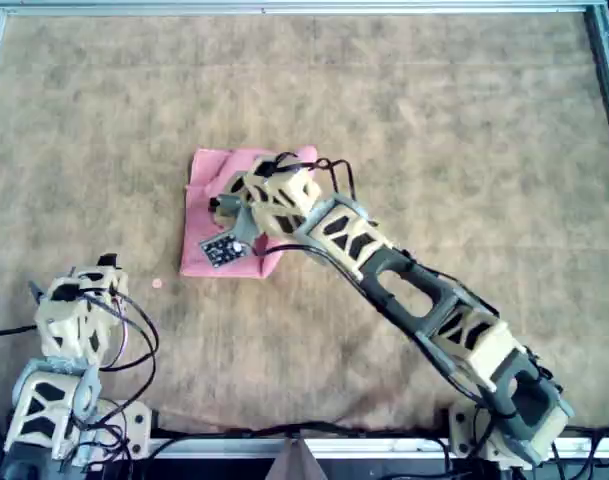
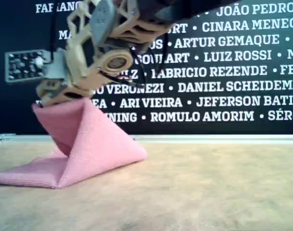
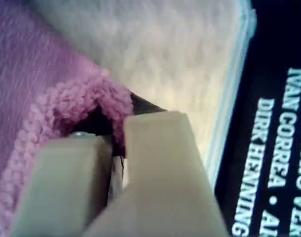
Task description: Fold a cloth
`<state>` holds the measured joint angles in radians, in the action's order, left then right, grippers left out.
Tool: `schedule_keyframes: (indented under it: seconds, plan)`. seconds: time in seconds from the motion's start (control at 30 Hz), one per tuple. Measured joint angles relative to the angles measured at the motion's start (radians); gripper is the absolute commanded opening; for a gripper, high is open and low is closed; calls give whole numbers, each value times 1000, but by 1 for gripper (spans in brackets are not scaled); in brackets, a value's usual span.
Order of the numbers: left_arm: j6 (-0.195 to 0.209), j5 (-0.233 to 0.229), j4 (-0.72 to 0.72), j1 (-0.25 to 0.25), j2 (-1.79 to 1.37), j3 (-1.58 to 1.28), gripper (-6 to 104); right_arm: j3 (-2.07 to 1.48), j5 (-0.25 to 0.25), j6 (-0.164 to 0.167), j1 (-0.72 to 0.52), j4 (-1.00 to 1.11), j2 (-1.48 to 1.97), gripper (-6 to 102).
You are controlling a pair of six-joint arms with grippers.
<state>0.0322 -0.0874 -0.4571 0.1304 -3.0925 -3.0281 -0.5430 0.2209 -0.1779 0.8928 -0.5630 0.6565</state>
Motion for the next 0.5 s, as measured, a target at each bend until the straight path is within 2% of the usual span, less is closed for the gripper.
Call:
schedule_keyframes:
  seconds: [0.37,0.43,0.5]
  plan:
    - [0,0,0,0,0,0,50,31,0,0,104,0,-166,0]
    - [0,0,0,0,0,0,50,31,0,0,106,0,-201,4]
    - [0,0,0,0,0,0,50,29,0,0,103,0,-210,12]
